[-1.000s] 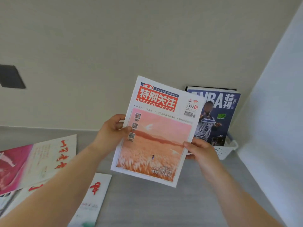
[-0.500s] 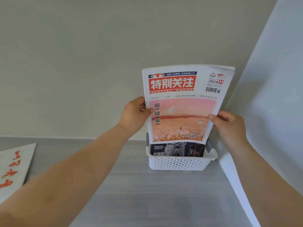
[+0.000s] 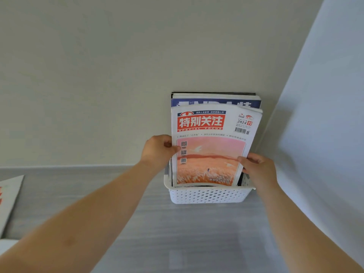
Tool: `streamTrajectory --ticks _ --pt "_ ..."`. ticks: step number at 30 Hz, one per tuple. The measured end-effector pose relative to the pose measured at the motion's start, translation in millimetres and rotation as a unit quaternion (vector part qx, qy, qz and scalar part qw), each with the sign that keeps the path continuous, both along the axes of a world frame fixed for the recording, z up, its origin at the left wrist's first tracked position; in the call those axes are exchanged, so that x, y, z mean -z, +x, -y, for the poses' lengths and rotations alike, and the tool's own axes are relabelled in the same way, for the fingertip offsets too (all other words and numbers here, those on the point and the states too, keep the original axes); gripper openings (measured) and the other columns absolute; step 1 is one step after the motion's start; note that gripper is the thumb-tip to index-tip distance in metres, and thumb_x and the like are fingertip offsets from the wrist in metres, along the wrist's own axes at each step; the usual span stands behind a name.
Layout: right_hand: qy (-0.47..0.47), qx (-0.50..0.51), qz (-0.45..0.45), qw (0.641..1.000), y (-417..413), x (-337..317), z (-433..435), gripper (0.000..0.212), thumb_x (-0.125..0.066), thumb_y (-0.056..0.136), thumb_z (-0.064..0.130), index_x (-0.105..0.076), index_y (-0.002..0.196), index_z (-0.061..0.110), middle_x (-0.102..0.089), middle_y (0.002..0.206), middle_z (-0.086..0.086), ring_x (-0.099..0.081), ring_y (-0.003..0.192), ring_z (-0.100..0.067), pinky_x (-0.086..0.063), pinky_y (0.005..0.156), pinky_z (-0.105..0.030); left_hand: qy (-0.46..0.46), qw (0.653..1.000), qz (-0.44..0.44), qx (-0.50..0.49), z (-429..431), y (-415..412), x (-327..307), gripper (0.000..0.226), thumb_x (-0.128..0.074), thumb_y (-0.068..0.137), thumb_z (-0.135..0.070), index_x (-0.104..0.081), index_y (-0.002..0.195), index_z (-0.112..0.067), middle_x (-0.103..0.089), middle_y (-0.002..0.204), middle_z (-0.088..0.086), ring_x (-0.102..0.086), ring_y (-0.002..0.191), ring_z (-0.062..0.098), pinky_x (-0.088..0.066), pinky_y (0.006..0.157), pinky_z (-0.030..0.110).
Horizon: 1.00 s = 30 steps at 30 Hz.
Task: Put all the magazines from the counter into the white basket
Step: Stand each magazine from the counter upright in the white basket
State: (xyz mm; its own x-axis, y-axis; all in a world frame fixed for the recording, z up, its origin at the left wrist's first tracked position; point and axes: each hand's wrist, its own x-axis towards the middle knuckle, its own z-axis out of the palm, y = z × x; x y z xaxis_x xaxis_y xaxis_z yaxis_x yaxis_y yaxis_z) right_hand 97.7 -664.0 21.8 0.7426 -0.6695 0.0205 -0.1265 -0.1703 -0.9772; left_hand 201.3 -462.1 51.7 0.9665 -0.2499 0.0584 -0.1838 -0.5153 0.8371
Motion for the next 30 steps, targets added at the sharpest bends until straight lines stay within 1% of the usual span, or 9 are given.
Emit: streamTrajectory --ticks 4,9,11,13,16,20,26,28,30 --pt "0.022 0.0 -0.012 1.0 6.2 15.9 0.8 0.014 -0.058 0.082 0.002 -0.069 0.09 0.008 -0.063 0.076 0.005 -0.059 0.067 -0.011 -0.048 0.069 -0.029 0.022 1.0 -0.013 -0.018 0.8 2.0 11.5 0.011 -0.063 0.08 -0.015 -0.069 0.09 -0.013 -0.06 0.081 -0.006 -0.057 0.074 0.015 -0.043 0.068 0.025" --pt "0.02 -0.004 -0.013 1.0 11.4 24.6 2.3 0.035 -0.058 0.082 0.003 -0.061 0.062 0.031 -0.061 0.066 0.015 -0.059 0.066 -0.006 -0.046 0.059 -0.021 0.036 0.999 0.001 -0.034 4.2 6.3 19.9 0.008 -0.064 0.079 -0.018 -0.056 0.079 -0.02 -0.058 0.075 -0.008 -0.056 0.069 0.015 -0.042 0.051 0.018" --pt "0.01 0.005 -0.022 1.0 14.4 23.9 4.0 0.032 -0.056 0.083 0.002 -0.061 0.065 0.027 -0.062 0.068 0.011 -0.06 0.067 -0.009 -0.048 0.062 -0.024 0.035 0.998 0.009 -0.045 5.8 8.8 21.7 0.019 -0.065 0.078 -0.02 -0.048 0.07 -0.022 -0.054 0.067 -0.012 -0.054 0.063 0.011 -0.04 0.05 0.017" --pt "0.001 0.016 -0.029 0.999 18.5 23.1 5.6 0.017 -0.054 0.083 0.0 -0.061 0.081 0.016 -0.063 0.079 0.001 -0.061 0.076 -0.02 -0.051 0.074 -0.035 0.049 0.997 0.016 -0.062 6.2 11.2 23.0 0.03 -0.066 0.078 -0.025 -0.041 0.061 -0.028 -0.049 0.063 -0.014 -0.048 0.057 0.005 -0.036 0.048 0.018" --pt "-0.014 0.025 -0.034 0.999 21.1 23.8 6.4 0.022 -0.052 0.083 0.0 -0.054 0.101 0.013 -0.058 0.082 0.002 -0.058 0.087 -0.025 -0.05 0.083 -0.039 0.084 0.993 0.015 -0.081 5.7 14.6 25.0 0.035 -0.065 0.077 -0.034 -0.037 0.057 -0.027 -0.046 0.061 -0.012 -0.044 0.053 0.006 -0.031 0.045 0.019" --pt "-0.031 0.021 -0.037 0.999 18.8 23.6 1.2 0.024 -0.048 0.083 -0.002 -0.056 0.102 0.011 -0.057 0.088 0.0 -0.055 0.085 -0.021 -0.045 0.076 -0.032 0.102 0.992 0.007 -0.07 4.7 14.2 24.5 0.031 -0.061 0.08 -0.037 -0.04 0.06 -0.026 -0.047 0.063 -0.012 -0.046 0.054 0.007 -0.033 0.047 0.02" --pt "-0.052 0.025 -0.014 0.998 -1.2 9.0 -19.2 0.021 -0.044 0.086 -0.001 -0.054 0.092 0.017 -0.058 0.088 0.002 -0.055 0.088 -0.02 -0.047 0.084 -0.035 0.132 0.988 0.04 -0.067 -18.6 -6.6 18.1 0.017 -0.051 0.085 -0.033 -0.056 0.096 -0.02 -0.054 0.084 -0.01 -0.051 0.076 0.016 -0.037 0.064 0.026" --pt "-0.079 0.012 -0.015 0.997 -12.2 4.4 -32.1 0.02 -0.045 0.086 0.001 -0.056 0.094 0.015 -0.058 0.088 0.003 -0.055 0.084 -0.018 -0.045 0.08 -0.032 0.1 0.992 0.037 -0.073 -36.4 -18.4 17.6 0.012 -0.051 0.085 -0.029 -0.057 0.094 -0.023 -0.054 0.082 -0.012 -0.052 0.076 0.016 -0.037 0.065 0.026" --pt "-0.1 0.002 -0.008 0.995 -23.0 -0.2 -49.4 0.019 -0.047 0.086 0.001 -0.06 0.096 0.011 -0.058 0.085 0.004 -0.054 0.081 -0.015 -0.041 0.077 -0.029 0.055 0.996 0.019 -0.073 -59.5 -34.1 16.9 0.008 -0.052 0.084 -0.026 -0.054 0.077 -0.03 -0.055 0.075 -0.012 -0.056 0.076 0.018 -0.038 0.064 0.026"
